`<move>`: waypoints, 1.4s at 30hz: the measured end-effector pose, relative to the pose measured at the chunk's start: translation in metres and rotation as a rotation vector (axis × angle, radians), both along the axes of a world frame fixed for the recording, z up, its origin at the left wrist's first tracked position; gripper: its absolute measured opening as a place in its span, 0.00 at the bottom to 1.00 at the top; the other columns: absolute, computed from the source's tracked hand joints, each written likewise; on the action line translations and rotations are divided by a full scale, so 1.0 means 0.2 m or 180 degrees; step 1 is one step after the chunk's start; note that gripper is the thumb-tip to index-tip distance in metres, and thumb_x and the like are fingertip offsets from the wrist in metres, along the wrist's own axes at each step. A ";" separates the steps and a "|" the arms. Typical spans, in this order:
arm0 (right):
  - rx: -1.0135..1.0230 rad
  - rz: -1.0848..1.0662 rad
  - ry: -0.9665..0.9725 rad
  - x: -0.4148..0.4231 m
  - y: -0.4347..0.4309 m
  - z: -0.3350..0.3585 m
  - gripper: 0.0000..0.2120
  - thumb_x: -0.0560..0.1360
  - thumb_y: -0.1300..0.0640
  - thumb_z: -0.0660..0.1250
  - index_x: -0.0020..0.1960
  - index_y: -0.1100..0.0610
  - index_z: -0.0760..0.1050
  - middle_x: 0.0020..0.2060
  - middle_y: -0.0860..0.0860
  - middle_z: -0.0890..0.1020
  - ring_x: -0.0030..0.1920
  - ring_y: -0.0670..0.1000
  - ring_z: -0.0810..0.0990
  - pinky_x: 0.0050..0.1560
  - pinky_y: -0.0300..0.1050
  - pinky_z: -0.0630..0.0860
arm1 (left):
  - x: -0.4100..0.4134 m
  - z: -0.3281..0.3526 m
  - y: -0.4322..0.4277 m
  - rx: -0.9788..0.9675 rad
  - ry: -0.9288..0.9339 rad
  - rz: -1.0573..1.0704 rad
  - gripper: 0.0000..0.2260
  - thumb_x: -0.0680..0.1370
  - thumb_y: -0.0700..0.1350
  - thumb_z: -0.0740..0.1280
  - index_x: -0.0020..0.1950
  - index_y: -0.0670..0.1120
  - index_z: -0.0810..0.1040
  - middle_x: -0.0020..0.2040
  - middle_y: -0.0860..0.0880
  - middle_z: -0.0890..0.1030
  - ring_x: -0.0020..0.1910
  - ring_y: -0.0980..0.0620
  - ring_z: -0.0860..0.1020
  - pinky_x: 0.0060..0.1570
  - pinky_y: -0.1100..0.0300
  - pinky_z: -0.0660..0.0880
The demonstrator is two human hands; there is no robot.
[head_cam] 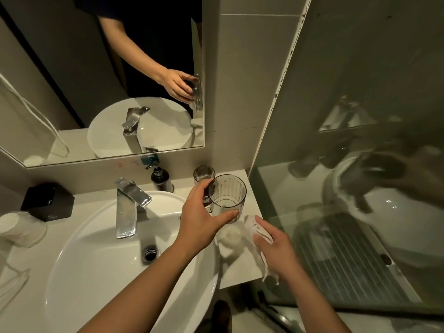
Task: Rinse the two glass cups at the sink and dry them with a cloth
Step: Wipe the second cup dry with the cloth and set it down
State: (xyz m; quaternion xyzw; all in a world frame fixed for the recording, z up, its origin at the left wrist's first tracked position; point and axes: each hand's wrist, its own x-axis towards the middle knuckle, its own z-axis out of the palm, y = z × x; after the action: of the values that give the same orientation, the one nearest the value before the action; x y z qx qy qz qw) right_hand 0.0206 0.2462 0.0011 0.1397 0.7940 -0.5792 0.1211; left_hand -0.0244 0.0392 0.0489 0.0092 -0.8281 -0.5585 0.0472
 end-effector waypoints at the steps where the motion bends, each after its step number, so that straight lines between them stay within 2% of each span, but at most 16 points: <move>1: 0.0535 0.0122 0.0121 -0.01 0.01 -0.08 0.23 0.81 0.63 0.66 0.74 0.49 0.73 0.71 0.47 0.77 0.68 0.47 0.76 0.62 0.30 0.72 | 0.00 -0.03 0.00 -0.0021 -0.0036 0.0023 0.39 0.65 0.48 0.85 0.72 0.53 0.72 0.66 0.53 0.77 0.63 0.54 0.77 0.62 0.61 0.74; 6: 0.1991 0.0821 0.0152 -0.09 -0.01 -0.50 0.28 0.83 0.60 0.64 0.80 0.45 0.63 0.82 0.45 0.57 0.82 0.51 0.57 0.77 0.42 0.58 | -0.02 -0.11 0.03 -0.0029 -0.0091 0.0182 0.39 0.65 0.49 0.85 0.72 0.57 0.70 0.64 0.55 0.77 0.62 0.57 0.77 0.63 0.62 0.74; 10: 0.2062 0.1659 -0.0216 -0.09 -0.04 -0.61 0.32 0.83 0.50 0.62 0.83 0.43 0.51 0.77 0.35 0.42 0.82 0.48 0.40 0.81 0.55 0.57 | -0.05 -0.14 0.04 -0.0043 -0.0106 0.0244 0.39 0.65 0.49 0.85 0.70 0.60 0.70 0.64 0.57 0.77 0.63 0.58 0.76 0.61 0.64 0.74; 11: 0.2002 0.1652 -0.0223 -0.09 -0.05 -0.59 0.32 0.82 0.46 0.62 0.82 0.41 0.52 0.76 0.34 0.43 0.82 0.46 0.40 0.81 0.56 0.55 | -0.06 -0.15 0.04 -0.0049 -0.0113 0.0261 0.38 0.65 0.49 0.85 0.70 0.60 0.70 0.64 0.57 0.77 0.63 0.57 0.76 0.61 0.65 0.73; 13: 0.1615 0.1033 0.0020 -0.11 -0.06 -0.48 0.24 0.82 0.47 0.63 0.77 0.40 0.64 0.76 0.34 0.56 0.81 0.45 0.50 0.79 0.54 0.58 | -0.07 -0.16 0.04 -0.0073 -0.0115 0.0315 0.38 0.65 0.49 0.84 0.70 0.58 0.70 0.64 0.56 0.77 0.63 0.57 0.76 0.61 0.65 0.73; 15: 0.0901 0.0001 0.0393 -0.13 -0.09 -0.30 0.16 0.83 0.55 0.63 0.69 0.42 0.74 0.70 0.38 0.72 0.75 0.46 0.69 0.71 0.44 0.70 | -0.09 -0.18 0.05 -0.0088 -0.0126 0.0365 0.38 0.65 0.51 0.84 0.71 0.56 0.71 0.65 0.55 0.77 0.64 0.57 0.76 0.63 0.62 0.74; 17: 0.0420 -0.0387 0.0712 -0.16 -0.11 -0.10 0.16 0.84 0.58 0.63 0.69 0.47 0.77 0.65 0.41 0.78 0.65 0.40 0.77 0.59 0.32 0.76 | -0.10 -0.18 0.06 -0.0072 -0.0149 0.0417 0.39 0.64 0.54 0.83 0.72 0.53 0.72 0.65 0.55 0.77 0.64 0.56 0.76 0.65 0.57 0.75; 19: 0.0231 -0.0079 0.0911 -0.18 -0.13 0.03 0.20 0.83 0.60 0.63 0.73 0.46 0.73 0.66 0.37 0.76 0.64 0.34 0.75 0.59 0.29 0.74 | -0.12 -0.17 0.09 -0.0033 -0.0190 0.0443 0.40 0.64 0.57 0.82 0.74 0.52 0.71 0.66 0.54 0.77 0.65 0.55 0.76 0.65 0.56 0.75; 23: -0.0016 0.0289 0.0780 -0.22 -0.19 0.07 0.33 0.80 0.61 0.66 0.79 0.39 0.62 0.72 0.27 0.67 0.73 0.38 0.70 0.72 0.42 0.70 | -0.13 -0.10 0.12 0.0223 -0.0308 0.0328 0.36 0.66 0.56 0.80 0.71 0.54 0.71 0.65 0.55 0.78 0.63 0.58 0.77 0.61 0.65 0.75; 24: -0.0122 0.0260 0.0676 -0.24 -0.19 0.08 0.36 0.78 0.62 0.68 0.79 0.37 0.61 0.71 0.25 0.67 0.71 0.39 0.71 0.70 0.43 0.72 | -0.14 -0.08 0.12 0.0306 -0.0366 0.0230 0.33 0.67 0.56 0.79 0.69 0.56 0.70 0.63 0.58 0.78 0.62 0.61 0.77 0.59 0.67 0.75; 27: -0.0519 0.0305 0.0461 -0.30 -0.15 0.09 0.39 0.76 0.65 0.73 0.72 0.30 0.62 0.59 0.17 0.72 0.61 0.32 0.75 0.57 0.30 0.76 | -0.16 -0.04 0.09 0.0610 -0.0548 0.0006 0.19 0.74 0.53 0.70 0.64 0.60 0.73 0.60 0.60 0.80 0.61 0.61 0.78 0.59 0.65 0.76; 30: -0.0700 0.0424 0.0546 -0.39 -0.11 0.11 0.35 0.73 0.62 0.77 0.70 0.35 0.67 0.57 0.23 0.78 0.59 0.28 0.77 0.58 0.26 0.73 | -0.21 -0.03 0.04 0.0929 -0.0704 -0.0163 0.22 0.72 0.45 0.61 0.65 0.53 0.78 0.60 0.55 0.83 0.61 0.60 0.79 0.65 0.55 0.76; 33: -0.0633 0.0282 0.0569 -0.46 -0.12 0.12 0.38 0.66 0.48 0.83 0.72 0.41 0.70 0.67 0.40 0.78 0.68 0.40 0.76 0.69 0.44 0.73 | -0.25 -0.01 0.02 0.0916 -0.0814 -0.0411 0.26 0.69 0.43 0.59 0.66 0.52 0.79 0.62 0.53 0.82 0.61 0.61 0.79 0.64 0.56 0.77; 35: -0.0386 0.0101 0.0586 -0.50 -0.12 0.12 0.41 0.62 0.41 0.84 0.71 0.43 0.71 0.69 0.45 0.71 0.68 0.45 0.76 0.69 0.48 0.74 | -0.26 -0.01 0.01 0.0759 -0.0838 -0.0516 0.27 0.70 0.44 0.58 0.68 0.53 0.78 0.64 0.52 0.82 0.64 0.56 0.79 0.59 0.60 0.76; 38: -0.0069 -0.0066 0.0608 -0.56 -0.12 0.12 0.40 0.63 0.45 0.84 0.71 0.49 0.72 0.65 0.46 0.68 0.63 0.46 0.78 0.63 0.41 0.74 | -0.30 -0.04 0.01 0.0527 -0.0847 -0.0607 0.28 0.70 0.43 0.58 0.68 0.56 0.78 0.65 0.52 0.81 0.65 0.55 0.79 0.62 0.59 0.74; 42: 0.0288 -0.0145 0.0677 -0.65 -0.09 0.13 0.34 0.63 0.46 0.84 0.64 0.52 0.75 0.59 0.46 0.72 0.56 0.45 0.80 0.62 0.52 0.80 | -0.33 -0.05 0.01 0.0267 -0.0656 -0.0764 0.25 0.72 0.39 0.60 0.67 0.55 0.78 0.62 0.54 0.83 0.62 0.62 0.79 0.68 0.58 0.75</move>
State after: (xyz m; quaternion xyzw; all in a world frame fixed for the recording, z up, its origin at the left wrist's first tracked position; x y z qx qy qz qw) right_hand -0.1089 0.2279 0.0266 0.1008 0.8243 -0.5569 0.0166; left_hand -0.0913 0.0418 0.0394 -0.0306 -0.7997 -0.5902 -0.1055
